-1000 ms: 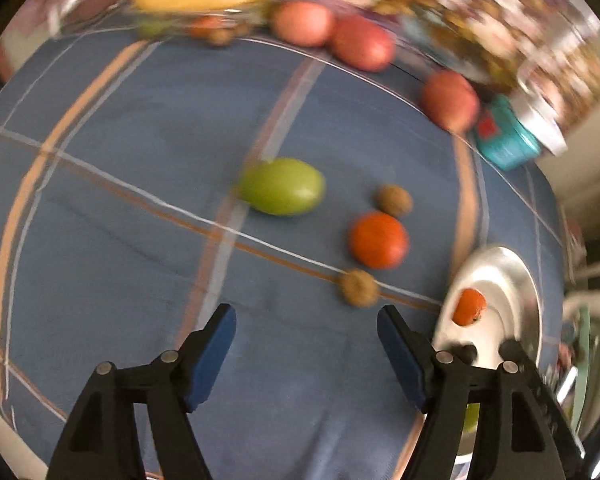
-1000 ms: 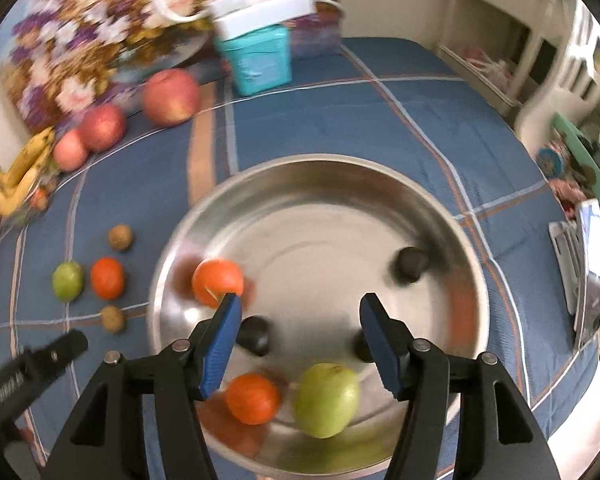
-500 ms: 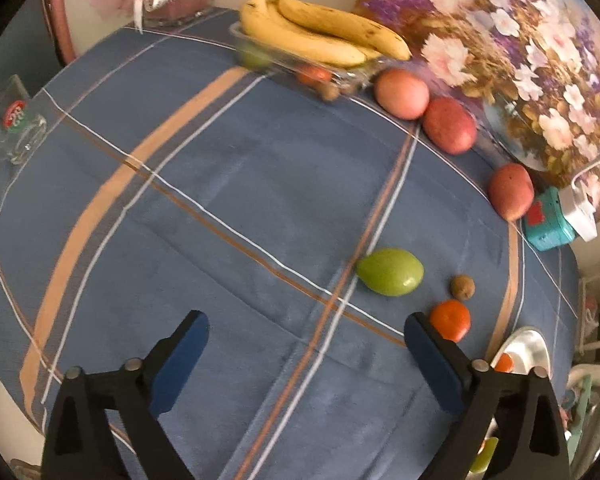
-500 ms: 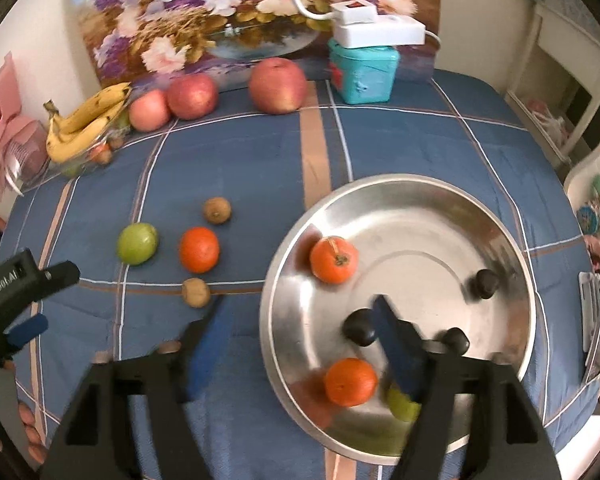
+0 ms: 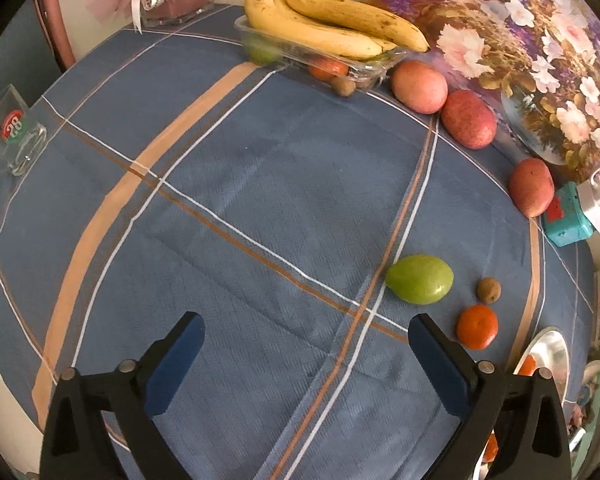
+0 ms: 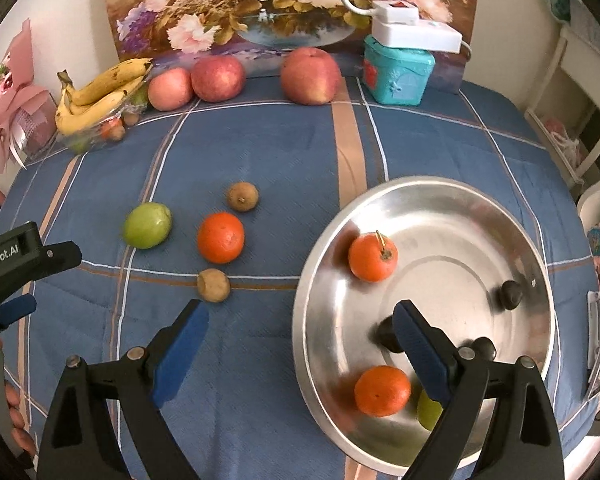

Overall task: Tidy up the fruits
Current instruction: 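Grasp the green pear with the left tool while the right tool grasps a kiwi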

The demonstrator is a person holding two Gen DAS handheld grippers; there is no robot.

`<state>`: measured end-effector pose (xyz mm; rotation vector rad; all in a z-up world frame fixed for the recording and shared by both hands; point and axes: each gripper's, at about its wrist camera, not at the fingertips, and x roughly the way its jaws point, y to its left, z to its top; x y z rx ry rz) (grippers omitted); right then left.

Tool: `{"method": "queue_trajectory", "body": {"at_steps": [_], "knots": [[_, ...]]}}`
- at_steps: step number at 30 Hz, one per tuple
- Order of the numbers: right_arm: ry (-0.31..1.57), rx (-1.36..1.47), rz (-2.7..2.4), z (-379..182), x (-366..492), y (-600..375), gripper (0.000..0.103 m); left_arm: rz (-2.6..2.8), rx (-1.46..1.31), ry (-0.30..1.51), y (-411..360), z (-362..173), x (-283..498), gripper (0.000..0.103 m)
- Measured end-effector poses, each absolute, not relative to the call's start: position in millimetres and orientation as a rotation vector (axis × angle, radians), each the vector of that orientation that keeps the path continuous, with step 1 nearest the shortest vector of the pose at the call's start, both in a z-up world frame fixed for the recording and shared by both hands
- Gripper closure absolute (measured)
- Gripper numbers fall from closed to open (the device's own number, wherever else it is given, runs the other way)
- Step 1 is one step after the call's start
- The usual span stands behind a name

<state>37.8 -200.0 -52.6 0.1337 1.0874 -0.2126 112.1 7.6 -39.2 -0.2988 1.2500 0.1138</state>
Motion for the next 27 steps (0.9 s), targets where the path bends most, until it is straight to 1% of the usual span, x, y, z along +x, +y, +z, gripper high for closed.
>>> {"method": "queue_trajectory", "body": {"at_steps": [14,19,23,25,27], "knots": [[1.069,0.108,-0.158,-55,60,-179,0.009,0.037,-0.271,1.202,10,-32,136,0.000],[1.060,0.102,-0.124,-58,69,-169,0.009,-0.053,-0.239,1.192,-7,-35,146,0.000],[1.094,0.079,-0.106,-71,76,-160,0.010,-0.116,-0.221,1.225,-23,-48,151,0.001],[1.118,0.086,-0.100,-78,78,-159,0.013,-0.139,-0.220,1.239,-29,-54,154,0.002],[1.142,0.095,-0.094,-86,79,-160,0.023,-0.157,-0.225,1.249,-34,-59,156,0.004]]}}
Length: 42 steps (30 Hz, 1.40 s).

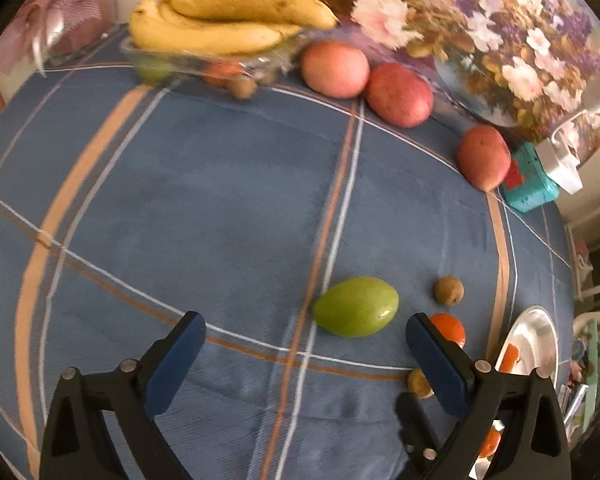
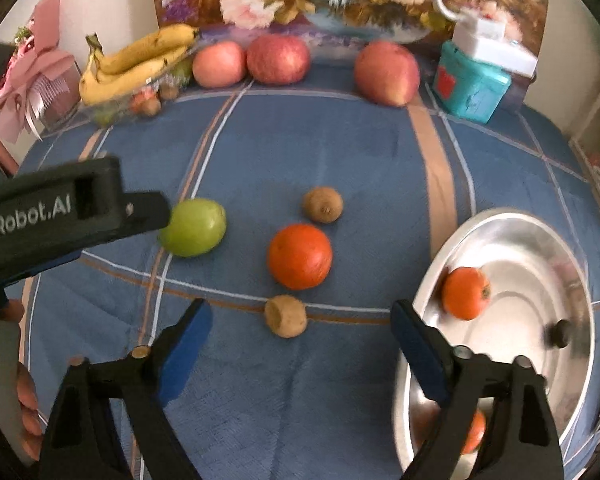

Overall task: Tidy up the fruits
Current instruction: 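Grasp the green pear with the left tool while the right tool grasps a kiwi, then carry the pear and kiwi over the steel bowl and open both tools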

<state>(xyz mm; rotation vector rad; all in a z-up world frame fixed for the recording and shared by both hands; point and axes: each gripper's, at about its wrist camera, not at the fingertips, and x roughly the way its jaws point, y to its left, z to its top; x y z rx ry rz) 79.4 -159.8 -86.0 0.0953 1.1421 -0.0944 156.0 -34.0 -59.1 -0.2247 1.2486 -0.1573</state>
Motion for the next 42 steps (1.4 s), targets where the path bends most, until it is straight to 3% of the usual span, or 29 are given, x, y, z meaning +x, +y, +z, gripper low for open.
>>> {"method": "queue_trajectory", "body": {"at_steps": [3,6,9,12,16,17,25,27,28,29,35,37,39,40,42], "knots": [[1.157,0.085,-0.100,-93,80,-159,0.036,-0.178,-0.232,1.259,-39,-66,158,0.008],[1.178,0.102,-0.094,-99,81,-159,0.038,-0.195,-0.235,1.275,-45,-75,160,0.011],[1.182,0.100,-0.098,-101,81,-160,0.050,-0.204,-0.242,1.288,-49,-79,161,0.018],[1.181,0.104,-0.101,-102,80,-160,0.054,-0.215,-0.246,1.287,-53,-81,161,0.023],[1.165,0.125,-0.073,-99,79,-160,0.074,-0.248,-0.270,1.284,-54,-81,160,0.048],[1.159,0.127,-0.063,-98,79,-159,0.077,-0.252,-0.269,1.281,-56,-79,160,0.047],[1.115,0.140,-0.018,-80,75,-153,0.077,-0.212,-0.298,1.304,-47,-71,157,0.049],[1.100,0.150,-0.018,-74,75,-155,0.077,-0.191,-0.295,1.288,-44,-64,157,0.056],[1.093,0.155,-0.018,-71,74,-156,0.077,-0.187,-0.301,1.281,-42,-60,157,0.072],[1.087,0.158,-0.018,-67,75,-157,0.078,-0.187,-0.314,1.274,-40,-56,156,0.073],[1.069,0.173,-0.035,-55,69,-164,0.077,-0.205,-0.326,1.224,-38,-37,156,0.073],[1.068,0.184,-0.040,-54,68,-168,0.078,-0.219,-0.344,1.215,-38,-39,158,0.068],[1.064,0.188,-0.043,-54,68,-172,0.077,-0.220,-0.349,1.221,-37,-44,160,0.055],[1.063,0.189,-0.045,-54,68,-173,0.077,-0.212,-0.346,1.222,-37,-46,160,0.039],[1.064,0.201,-0.049,-55,68,-175,0.077,-0.202,-0.338,1.218,-37,-53,162,0.037]]}}
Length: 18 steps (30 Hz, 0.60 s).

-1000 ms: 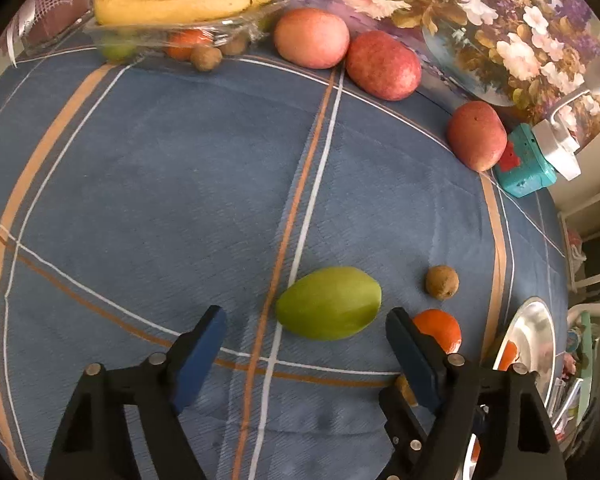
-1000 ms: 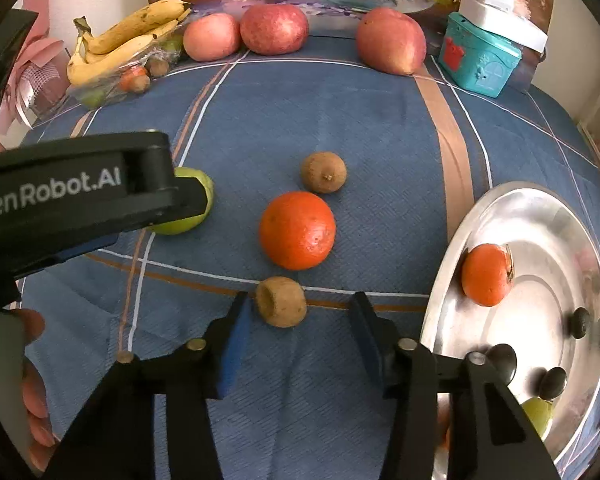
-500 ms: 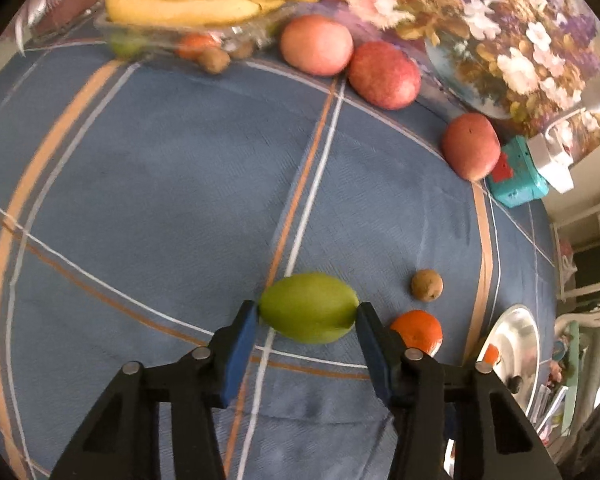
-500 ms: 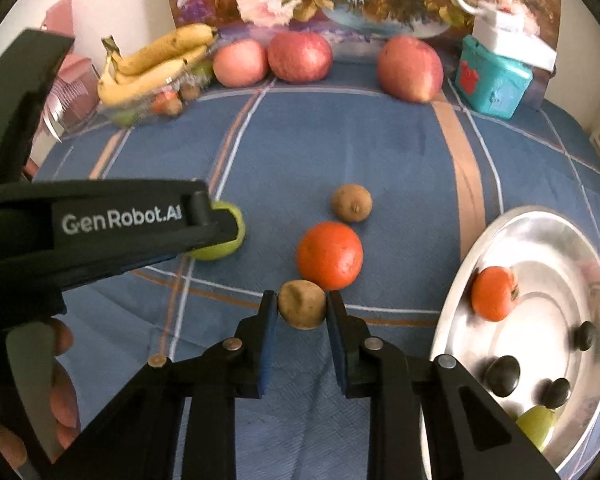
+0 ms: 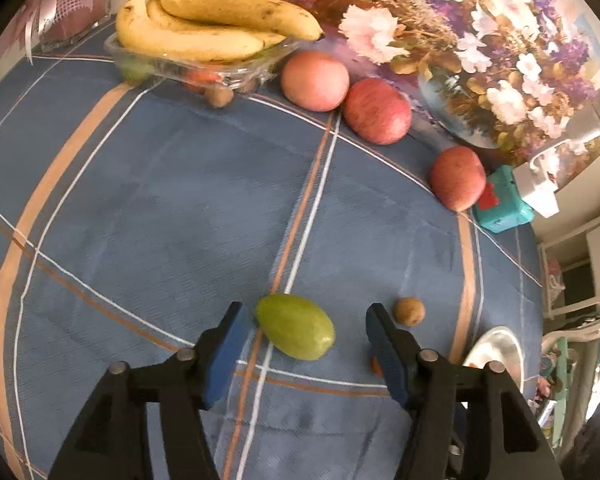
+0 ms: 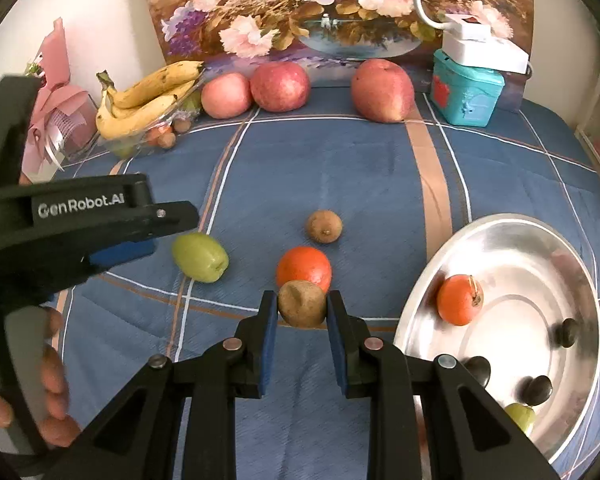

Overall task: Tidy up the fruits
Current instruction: 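Carry the pear and kiwi over the steel bowl and open both tools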

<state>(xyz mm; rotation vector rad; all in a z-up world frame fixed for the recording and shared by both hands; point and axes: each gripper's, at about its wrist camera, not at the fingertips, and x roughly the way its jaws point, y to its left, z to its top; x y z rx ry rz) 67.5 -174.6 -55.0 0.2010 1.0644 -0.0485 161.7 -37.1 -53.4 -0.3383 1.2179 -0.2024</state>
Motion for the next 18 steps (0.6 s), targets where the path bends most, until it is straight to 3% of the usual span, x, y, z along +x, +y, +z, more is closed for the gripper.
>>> {"method": "queue_trajectory", "body": {"at_steps": [12,14,18], "knots": [[1.090,0.258,-0.074,-66,74,-190,0.077,-0.187,-0.268,1.258,-54,-84,170,0.039],[1.093,0.268,-0.080,-66,75,-192,0.077,-0.182,-0.263,1.264,-57,-83,171,0.050],[1.091,0.281,-0.082,-63,77,-195,0.077,-0.175,-0.255,1.281,-58,-80,169,0.050]]}}
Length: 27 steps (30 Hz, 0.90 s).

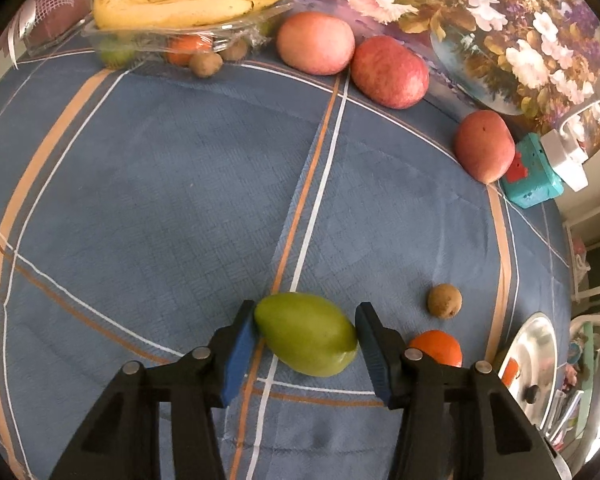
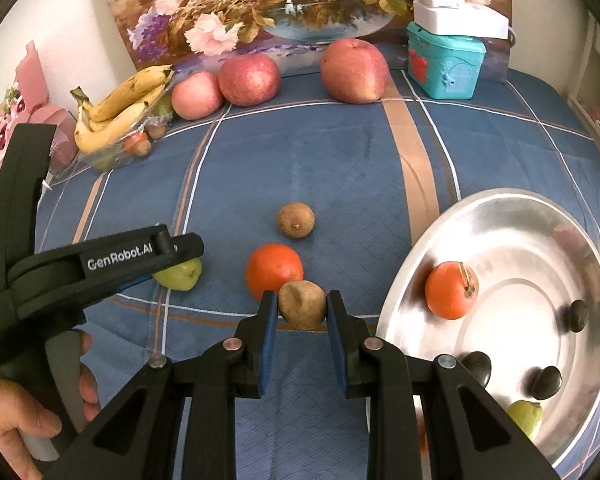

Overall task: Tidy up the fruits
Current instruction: 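Carry the pear and kiwi over the steel bowl and open both tools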

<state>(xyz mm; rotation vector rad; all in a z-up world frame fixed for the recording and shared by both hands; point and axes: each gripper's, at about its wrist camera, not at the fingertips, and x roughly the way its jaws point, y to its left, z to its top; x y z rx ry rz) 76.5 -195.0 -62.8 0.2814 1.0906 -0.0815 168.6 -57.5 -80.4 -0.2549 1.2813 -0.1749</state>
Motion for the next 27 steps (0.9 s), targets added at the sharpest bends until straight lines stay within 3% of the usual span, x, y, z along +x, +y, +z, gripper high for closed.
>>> {"method": "queue_trajectory", "body": {"at_steps": [13,27], "knots": [[1.032,0.400,-0.101,-24,93,-213,0.077,-0.184,-0.390,1.295,-52,-60,161,0.050],[1.017,0.314,-0.229,-11,92,-274,0.077,-0.201,-0.356,1.209,-67,-19,155,0.051]]}}
